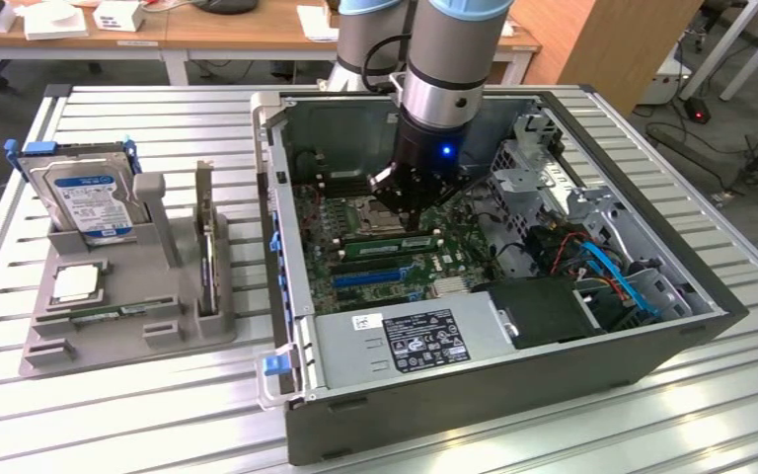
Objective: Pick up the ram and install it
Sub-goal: 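Press down the ram until it locks into place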
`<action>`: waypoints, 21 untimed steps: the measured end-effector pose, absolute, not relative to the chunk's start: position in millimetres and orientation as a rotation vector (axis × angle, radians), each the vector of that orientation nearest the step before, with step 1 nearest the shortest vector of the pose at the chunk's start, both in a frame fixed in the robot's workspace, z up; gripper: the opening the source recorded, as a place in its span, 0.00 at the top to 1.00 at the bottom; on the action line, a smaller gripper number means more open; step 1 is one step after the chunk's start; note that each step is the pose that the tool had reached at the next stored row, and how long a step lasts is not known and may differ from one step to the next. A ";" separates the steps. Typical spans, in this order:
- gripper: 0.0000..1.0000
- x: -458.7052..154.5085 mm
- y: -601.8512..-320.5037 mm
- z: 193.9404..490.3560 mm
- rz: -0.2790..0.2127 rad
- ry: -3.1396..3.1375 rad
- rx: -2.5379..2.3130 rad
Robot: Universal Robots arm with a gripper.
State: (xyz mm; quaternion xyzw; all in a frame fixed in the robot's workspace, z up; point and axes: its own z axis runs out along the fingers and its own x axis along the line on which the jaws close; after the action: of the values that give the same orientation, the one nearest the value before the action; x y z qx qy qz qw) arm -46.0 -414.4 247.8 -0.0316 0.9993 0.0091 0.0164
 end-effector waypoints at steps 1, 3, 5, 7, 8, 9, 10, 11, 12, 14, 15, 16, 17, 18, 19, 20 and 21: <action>0.91 -46.0 -414.4 247.8 0.028 3.107 -0.098; 0.91 -46.0 -414.4 247.8 0.028 3.107 -0.098; 0.91 -45.8 -414.4 247.8 0.029 3.110 -0.098; 0.91 -45.5 -414.4 247.8 0.029 3.115 -0.097; 0.91 -45.5 -414.4 247.9 0.029 3.117 -0.095; 0.91 -45.4 -414.4 247.8 0.029 3.120 -0.093; 0.91 -45.3 -414.4 247.8 0.029 3.123 -0.091; 0.91 -45.2 -414.4 247.8 0.029 3.127 -0.089; 0.91 -45.2 -414.4 247.9 0.029 3.130 -0.086; 0.91 -45.1 -414.4 247.8 0.030 3.136 -0.080; 0.91 -45.0 -414.4 247.8 0.030 3.140 -0.077; 0.91 -45.0 -414.4 247.8 0.030 3.143 -0.075; 0.91 -45.0 -414.4 247.8 0.030 3.147 -0.071; 0.91 -45.0 -414.5 247.8 0.030 3.150 -0.068; 0.91 -45.0 -414.5 247.9 0.030 3.152 -0.065; 0.91 -45.0 -414.5 247.9 0.030 3.154 -0.062; 0.91 -45.0 -414.5 247.9 0.030 3.154 -0.060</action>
State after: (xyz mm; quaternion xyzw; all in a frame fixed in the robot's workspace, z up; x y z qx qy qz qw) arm -45.0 -414.5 247.9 -0.0189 0.9998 0.0096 -0.0065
